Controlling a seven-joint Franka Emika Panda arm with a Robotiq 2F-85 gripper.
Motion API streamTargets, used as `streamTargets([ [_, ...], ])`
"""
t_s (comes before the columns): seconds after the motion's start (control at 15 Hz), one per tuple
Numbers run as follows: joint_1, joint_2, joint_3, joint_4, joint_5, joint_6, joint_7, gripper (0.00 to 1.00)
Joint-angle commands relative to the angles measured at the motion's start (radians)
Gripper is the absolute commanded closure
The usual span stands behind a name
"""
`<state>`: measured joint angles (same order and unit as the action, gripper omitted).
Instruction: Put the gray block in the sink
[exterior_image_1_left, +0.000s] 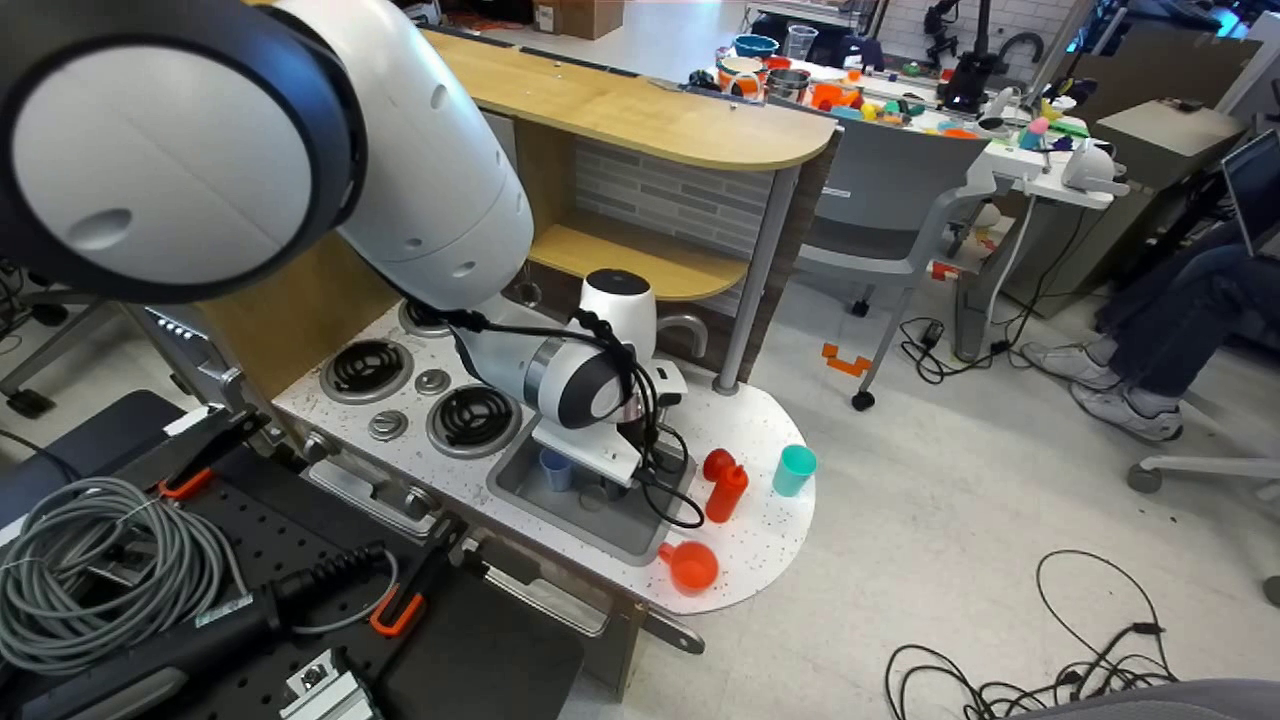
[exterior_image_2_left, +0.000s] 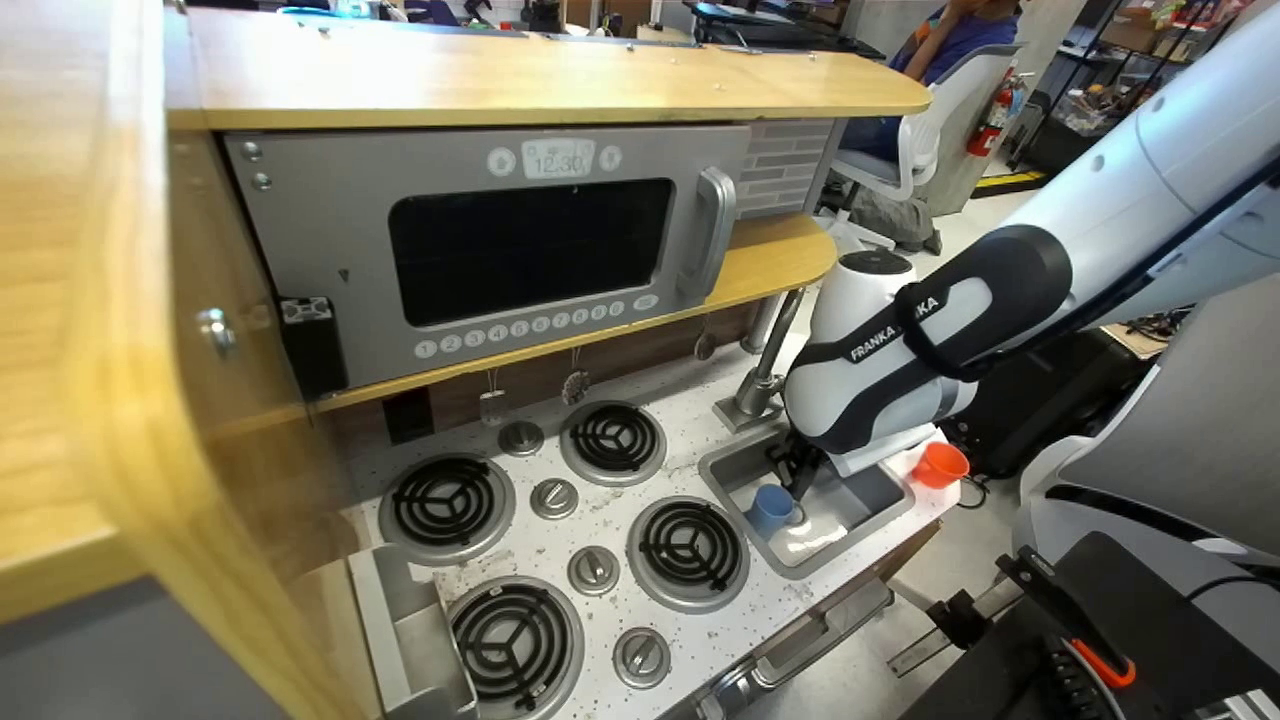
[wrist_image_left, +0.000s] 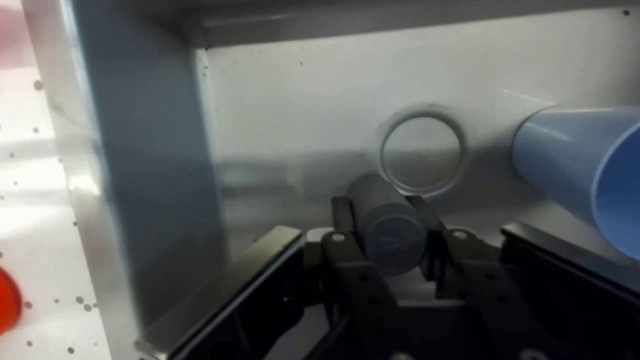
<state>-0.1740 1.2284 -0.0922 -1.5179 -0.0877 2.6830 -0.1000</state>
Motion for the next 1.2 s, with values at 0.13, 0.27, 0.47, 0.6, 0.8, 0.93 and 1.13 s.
streamTargets([
  [0.13, 0.001, 0.044, 0.005, 0.098, 0.007, -0.106, -0.008, 0.36],
  [0.27, 0.003, 0.039, 0.006, 0.094, 0.007, -0.119, -0.007, 0.23],
  [0.47, -0.001, 0.02, 0.013, 0.073, 0.011, -0.121, -0.009, 0.01],
  [0.6, -0.008, 0.001, 0.019, 0.049, 0.013, -0.118, -0.018, 0.0],
  [0.8, -0.02, -0.032, 0.027, 0.008, 0.016, -0.105, -0.03, 0.0],
  [0.93, -0.027, -0.06, 0.032, -0.019, 0.018, -0.101, -0.034, 0.0],
  [1.13, -0.036, -0.114, 0.036, -0.072, 0.019, -0.086, -0.042, 0.0],
])
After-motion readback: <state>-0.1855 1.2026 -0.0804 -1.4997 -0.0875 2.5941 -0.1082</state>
